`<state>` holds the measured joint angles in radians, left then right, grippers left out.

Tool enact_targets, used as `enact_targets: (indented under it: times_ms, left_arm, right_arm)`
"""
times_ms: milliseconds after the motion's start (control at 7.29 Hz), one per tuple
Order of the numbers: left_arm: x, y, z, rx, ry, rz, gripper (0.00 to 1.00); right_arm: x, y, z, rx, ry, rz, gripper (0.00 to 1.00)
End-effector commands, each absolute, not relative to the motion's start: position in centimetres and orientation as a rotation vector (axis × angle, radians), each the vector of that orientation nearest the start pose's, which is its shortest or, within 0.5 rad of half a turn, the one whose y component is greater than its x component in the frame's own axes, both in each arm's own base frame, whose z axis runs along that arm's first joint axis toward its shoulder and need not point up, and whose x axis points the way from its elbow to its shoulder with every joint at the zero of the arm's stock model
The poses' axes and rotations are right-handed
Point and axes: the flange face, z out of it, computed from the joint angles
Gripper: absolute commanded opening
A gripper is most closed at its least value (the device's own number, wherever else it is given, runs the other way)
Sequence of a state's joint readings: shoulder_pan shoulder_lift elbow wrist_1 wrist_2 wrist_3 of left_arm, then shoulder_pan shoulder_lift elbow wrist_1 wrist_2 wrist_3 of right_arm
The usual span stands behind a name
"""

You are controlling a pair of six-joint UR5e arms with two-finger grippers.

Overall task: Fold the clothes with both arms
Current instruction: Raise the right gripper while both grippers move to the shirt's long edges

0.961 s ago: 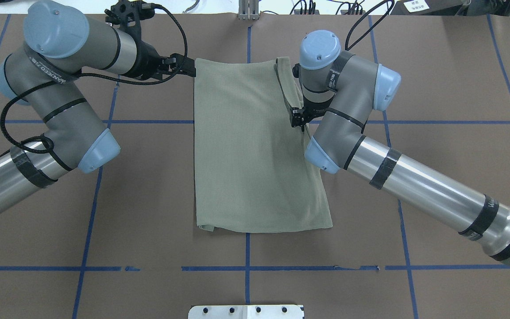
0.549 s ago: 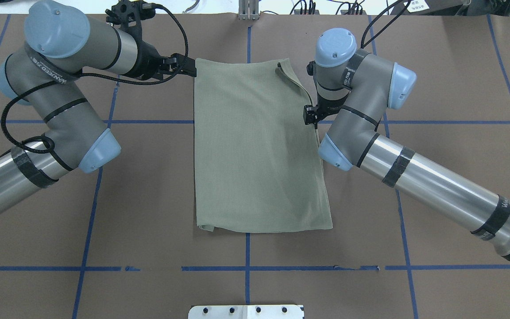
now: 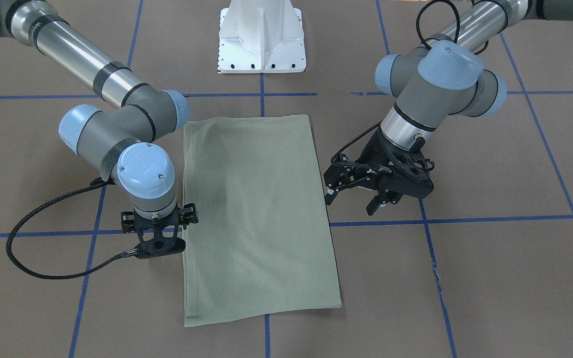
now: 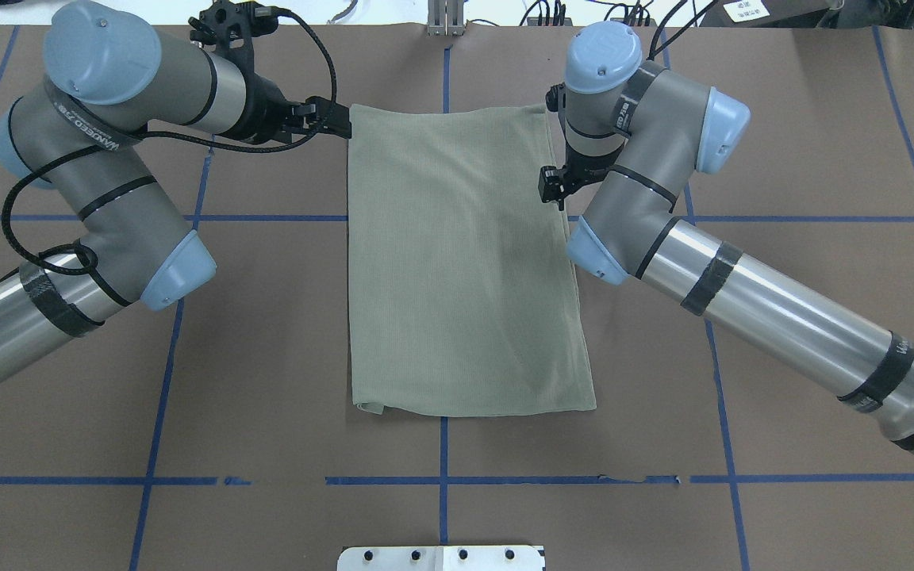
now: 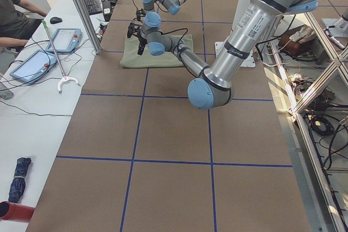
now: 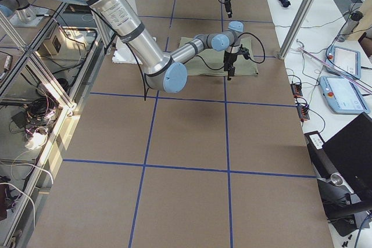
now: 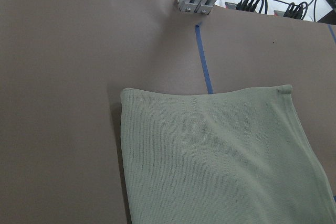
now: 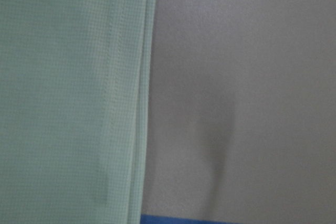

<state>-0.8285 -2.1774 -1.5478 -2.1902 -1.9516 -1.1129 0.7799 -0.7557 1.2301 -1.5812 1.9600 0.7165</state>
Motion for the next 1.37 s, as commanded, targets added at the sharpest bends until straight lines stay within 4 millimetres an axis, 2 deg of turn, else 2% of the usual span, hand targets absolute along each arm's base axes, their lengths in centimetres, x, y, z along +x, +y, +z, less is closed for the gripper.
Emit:
enact_targets:
  times_ms: [0,137,275,412,549,686,824,961,1098,1235]
  left_arm:
    - [39.5,-57.5,23.4,0.445,1.151,-0.095,1.00]
    - [39.7,-56.3,22.7,0.433,1.173,-0.090,1.00]
    - [40.6,-53.3,24.6,0.267,1.224,-0.113,1.00]
    - [41.2,-49.9,23.4,0.175,1.281,-0.156,1.00]
    - [43.6,-44.7,24.1,0.052,1.298,-0.189,1.00]
    - [45.8,-40.8,24.3,-0.006,1.298,-0.270,0.99]
    - [49.1,-36.2,25.1,-0.055,1.272,-0.334,0.99]
    - [52.0,-32.2,24.9,-0.101,1.199,-0.370,0.99]
    - [54.4,-28.6,24.2,-0.102,1.123,-0.381,0.99]
    - [55.5,-27.3,23.6,-0.114,1.079,-0.418,0.99]
  right_arm:
    - [-49.3,-62.8,27.5,0.099,-0.632,-0.167,1.00]
    - [-47.3,-60.7,26.1,0.098,-0.676,-0.168,1.00]
    - [-44.0,-56.9,24.8,0.095,-0.689,-0.154,1.00]
    - [-41.2,-52.6,23.3,0.084,-0.723,-0.145,1.00]
    - [-39.0,-49.9,22.7,0.072,-0.757,-0.126,1.00]
    - [-37.8,-47.7,23.0,0.061,-0.775,-0.091,1.00]
    - [-37.5,-46.9,23.0,0.053,-0.783,-0.074,1.00]
    - [-37.7,-46.5,24.5,0.034,-0.770,-0.057,1.00]
    - [-37.7,-46.5,24.9,0.030,-0.768,-0.056,1.00]
    - [-37.7,-46.5,25.0,0.028,-0.767,-0.054,1.00]
